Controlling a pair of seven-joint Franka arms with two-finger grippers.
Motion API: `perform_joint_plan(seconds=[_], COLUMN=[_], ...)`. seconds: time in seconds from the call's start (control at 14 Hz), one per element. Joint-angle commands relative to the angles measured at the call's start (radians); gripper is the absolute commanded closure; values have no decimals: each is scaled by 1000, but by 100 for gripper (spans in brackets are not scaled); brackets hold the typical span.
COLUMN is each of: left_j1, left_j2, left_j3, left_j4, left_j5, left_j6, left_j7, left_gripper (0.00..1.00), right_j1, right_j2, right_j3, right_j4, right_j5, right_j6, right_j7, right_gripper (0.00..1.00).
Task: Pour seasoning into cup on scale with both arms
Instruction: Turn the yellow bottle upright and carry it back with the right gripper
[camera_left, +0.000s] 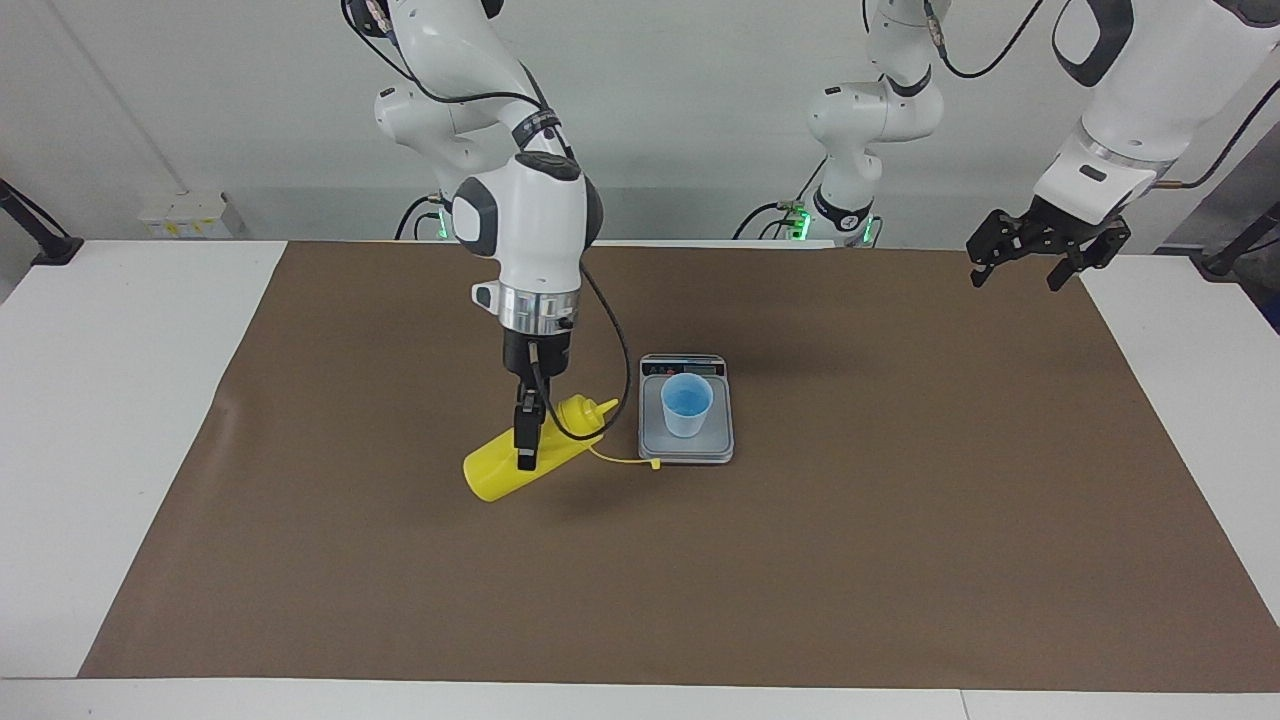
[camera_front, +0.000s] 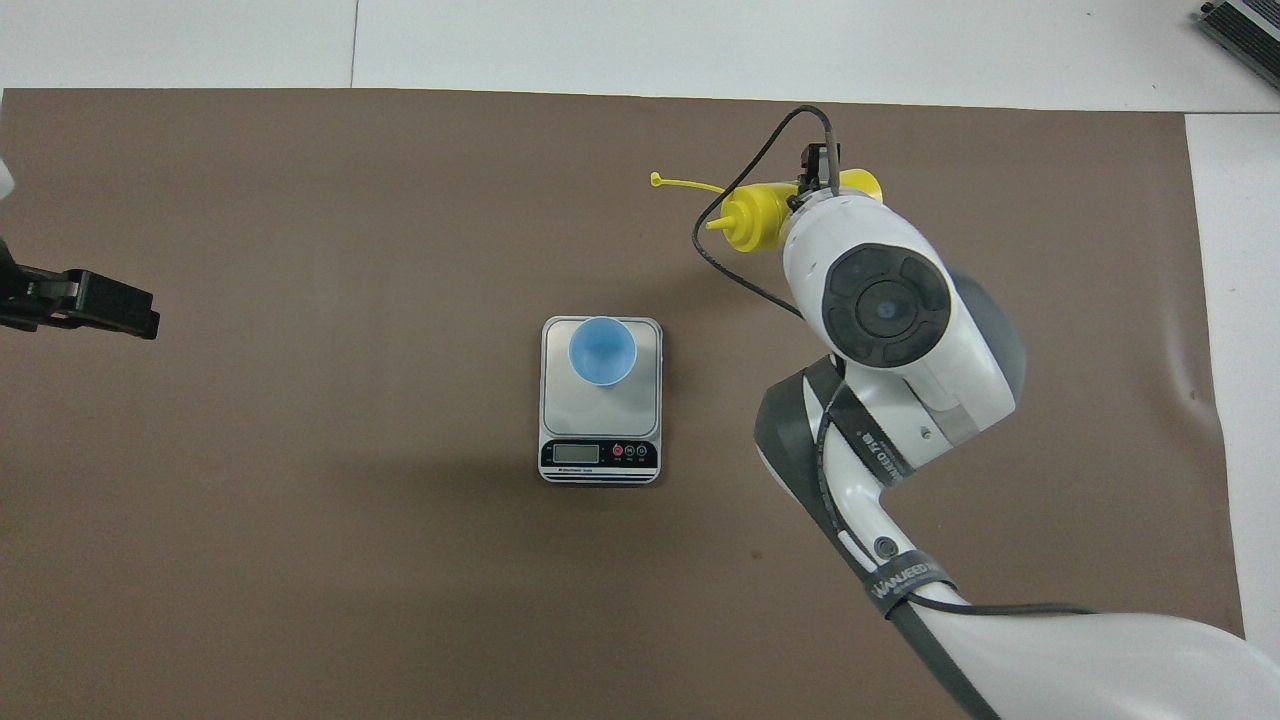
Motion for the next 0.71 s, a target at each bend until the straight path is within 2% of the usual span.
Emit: perform_joint_plan(seconds=[0.0, 0.21, 0.64], left_j1=[4, 4, 3], left_j2=[5, 5, 4], left_j3=[-6, -4, -4], left_j4=[8, 7, 4], left_j5=[5, 5, 5], left_j6=[-5, -5, -5], left_j7=[-7, -7, -10], left_gripper=[0, 0, 0], right_j1=[-47, -73, -133], right_j2=[-26, -44, -81], right_j3=[11, 10, 10], right_j4=[-9, -28, -112], right_j5=[125, 192, 215], right_j6=[-83, -176, -212], right_j7=[-211, -443, -787], right_gripper=[100, 100, 100])
